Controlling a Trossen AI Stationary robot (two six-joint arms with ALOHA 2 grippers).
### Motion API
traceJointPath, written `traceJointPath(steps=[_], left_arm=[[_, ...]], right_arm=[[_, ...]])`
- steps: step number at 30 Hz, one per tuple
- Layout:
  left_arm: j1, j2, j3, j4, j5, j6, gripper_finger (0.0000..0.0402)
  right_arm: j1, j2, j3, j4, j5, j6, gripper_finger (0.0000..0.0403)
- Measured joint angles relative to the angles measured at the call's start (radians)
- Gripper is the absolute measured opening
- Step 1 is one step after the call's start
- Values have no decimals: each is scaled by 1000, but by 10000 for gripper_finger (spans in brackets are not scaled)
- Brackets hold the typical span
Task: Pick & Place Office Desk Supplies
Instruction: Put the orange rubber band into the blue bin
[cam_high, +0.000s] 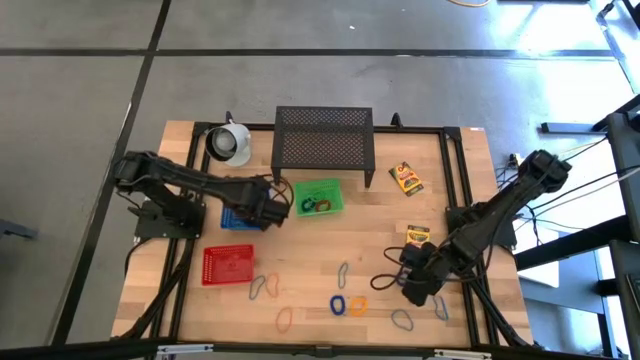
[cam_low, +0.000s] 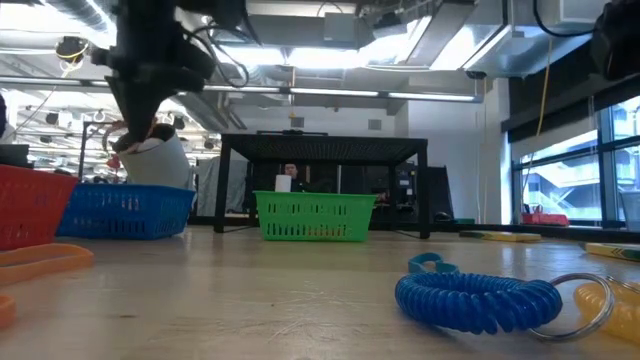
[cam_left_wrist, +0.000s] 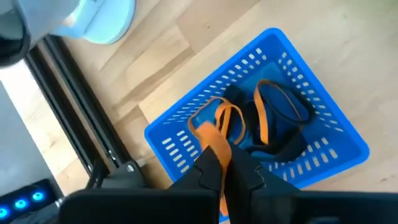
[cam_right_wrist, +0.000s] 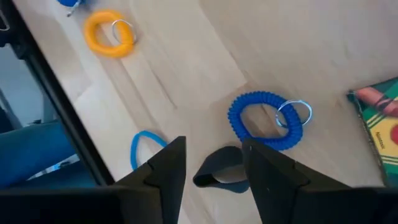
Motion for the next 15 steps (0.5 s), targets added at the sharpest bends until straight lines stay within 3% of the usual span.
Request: traceJointPath(steps=[7, 15], left_arm=[[85, -27, -45, 86, 111, 185, 1], [113, -190, -252, 337, 204, 153, 1]], right_arm=[[0, 4, 0, 1, 70, 39, 158], [0, 4, 0, 4, 107, 49, 158]])
